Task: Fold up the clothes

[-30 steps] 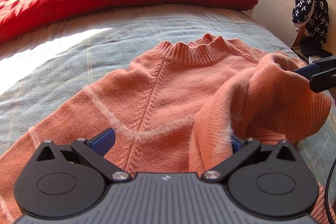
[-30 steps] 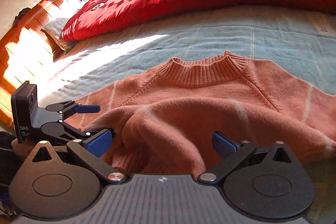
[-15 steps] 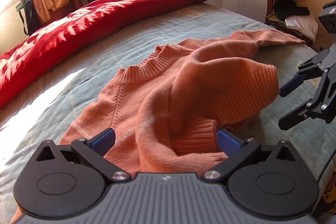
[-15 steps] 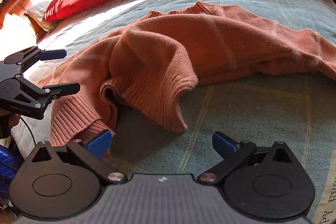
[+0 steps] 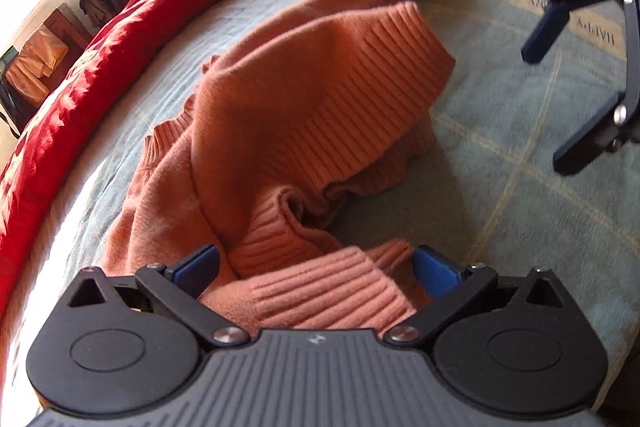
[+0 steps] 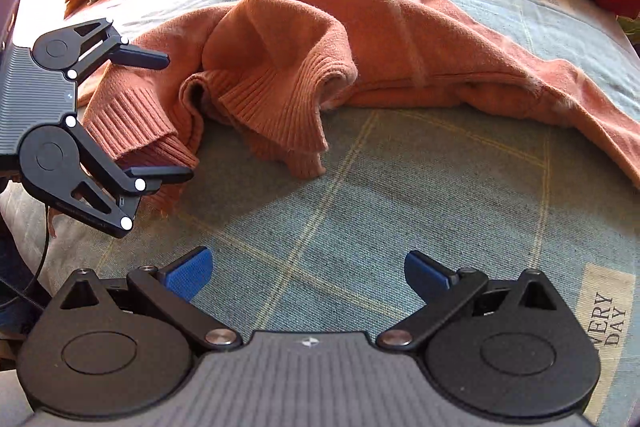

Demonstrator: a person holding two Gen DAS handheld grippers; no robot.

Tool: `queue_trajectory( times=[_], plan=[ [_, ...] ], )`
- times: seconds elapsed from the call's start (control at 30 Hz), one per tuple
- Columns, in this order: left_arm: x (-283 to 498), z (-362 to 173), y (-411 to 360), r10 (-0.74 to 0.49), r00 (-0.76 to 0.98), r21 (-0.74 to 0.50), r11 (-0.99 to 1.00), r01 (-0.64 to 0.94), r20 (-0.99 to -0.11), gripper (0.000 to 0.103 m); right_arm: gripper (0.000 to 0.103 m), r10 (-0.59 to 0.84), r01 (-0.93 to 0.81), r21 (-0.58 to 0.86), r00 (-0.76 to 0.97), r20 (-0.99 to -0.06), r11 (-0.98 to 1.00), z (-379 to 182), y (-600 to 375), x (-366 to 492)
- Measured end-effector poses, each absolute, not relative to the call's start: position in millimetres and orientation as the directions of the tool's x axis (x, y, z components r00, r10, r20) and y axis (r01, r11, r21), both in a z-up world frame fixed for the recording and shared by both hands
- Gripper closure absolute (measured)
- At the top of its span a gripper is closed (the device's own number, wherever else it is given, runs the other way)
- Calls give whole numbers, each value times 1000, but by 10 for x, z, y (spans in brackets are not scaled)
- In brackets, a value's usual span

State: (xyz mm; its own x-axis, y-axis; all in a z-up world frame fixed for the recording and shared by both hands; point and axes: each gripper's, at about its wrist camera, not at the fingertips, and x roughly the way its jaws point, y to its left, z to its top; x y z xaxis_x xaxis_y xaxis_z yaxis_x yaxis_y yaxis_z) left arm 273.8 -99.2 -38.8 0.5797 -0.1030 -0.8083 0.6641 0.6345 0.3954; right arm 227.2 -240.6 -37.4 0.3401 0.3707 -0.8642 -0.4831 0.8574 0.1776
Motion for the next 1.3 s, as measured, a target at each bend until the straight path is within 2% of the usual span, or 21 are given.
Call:
queue_trajectory(
  times=[0.3,0.5,0.77,1.0,1.13,1.3],
  plan=[
    [2551,-312,-505,25,615,503,603,619,-788,0,0,279,-526,-28,496,-822,850,-239,-2200,2184],
    [2693,-247,-77,85,617,476,719,506,-783,0,0,257,-579,-190,600,-757,793,-156,-1855,2209],
    [2835,-208,280,42,602,377,813,443,-797,0,0,261,-627,-345,672,-693,699,-148,-1423,2249],
    [2821,-192,543,-13,578,284,862,420,-816,0,0,274,-695,-558,704,-655,453,-534,-895,2276],
    [2801,-195,619,-41,567,262,858,441,-822,0,0,276,-674,-659,738,-615,334,-752,-607,2339],
    [2709,-104,722,-84,557,218,863,455,-826,1,0,292,-592,-754,803,-520,285,-682,-430,2409]
  ],
)
